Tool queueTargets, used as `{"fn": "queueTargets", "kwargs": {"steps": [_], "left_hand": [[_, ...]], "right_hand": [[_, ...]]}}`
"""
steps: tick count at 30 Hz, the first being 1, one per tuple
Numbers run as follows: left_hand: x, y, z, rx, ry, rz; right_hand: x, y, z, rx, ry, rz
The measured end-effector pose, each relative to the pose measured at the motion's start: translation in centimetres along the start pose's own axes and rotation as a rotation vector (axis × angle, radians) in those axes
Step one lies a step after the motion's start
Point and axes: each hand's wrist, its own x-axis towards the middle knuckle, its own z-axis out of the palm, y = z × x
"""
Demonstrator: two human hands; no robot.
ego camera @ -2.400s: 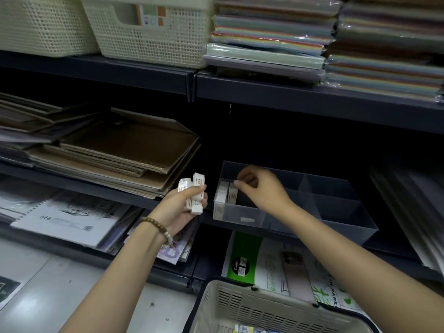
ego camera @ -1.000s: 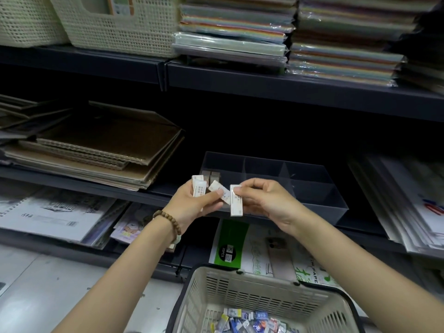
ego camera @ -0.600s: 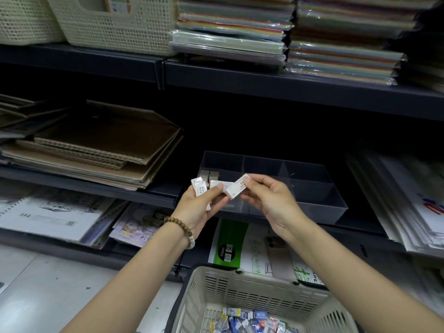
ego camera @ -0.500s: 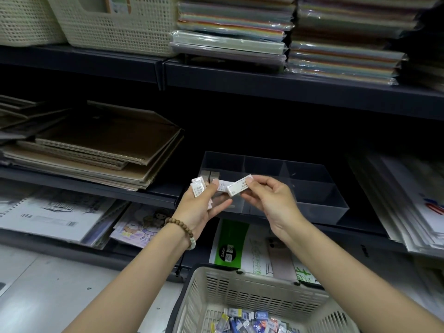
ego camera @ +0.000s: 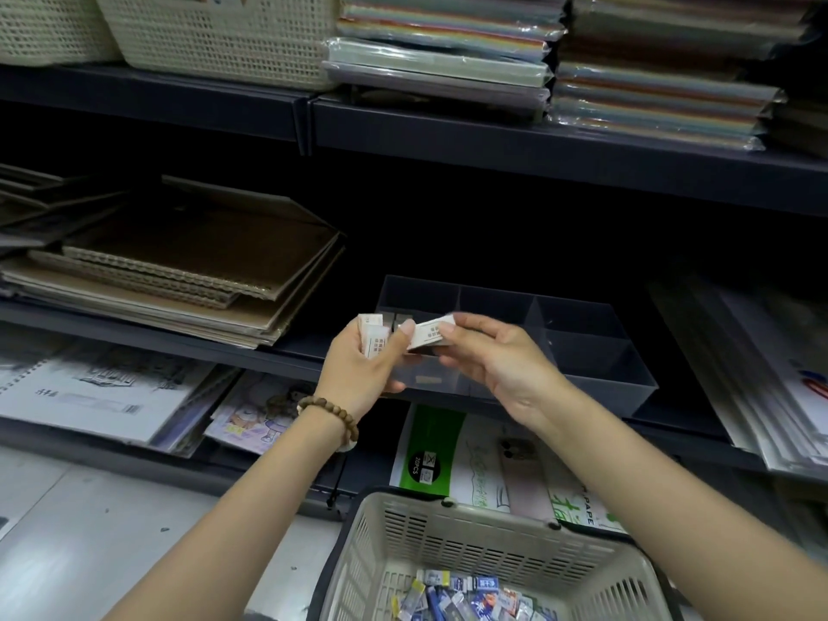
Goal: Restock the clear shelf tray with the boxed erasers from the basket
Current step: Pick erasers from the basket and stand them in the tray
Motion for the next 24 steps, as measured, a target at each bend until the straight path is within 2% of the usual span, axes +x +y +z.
{"fn": "queueTargets", "kwargs": {"steps": [2,6,12,18,24], "left_hand": [[0.5,0.1,-0.8,0.003,0.034,0.000],[1.9,-0.7,-3.5,0.062,0.158,-0.030],[2.5,-2.8,-3.8,0.093,0.096,-0.138],[2.7,-3.5,-3.6,0.078,0.065,-0.182],[2.5,-3.2,-3.8,0.051,0.032,-0.203]], "right_hand": [[1.0,-0.8,-0.2,-0.128,-0.014,-0.080],[3.4,-2.0,-0.9,-0.597,-0.044,-0.297],[6.4,-0.6,0.5,-0.935,-0.192,-0.289],[7.7,1.1,1.7,-1.043,-0.205,-0.324],[7.9,1.5,1.6,-0.996,-0.187,-0.285]]}}
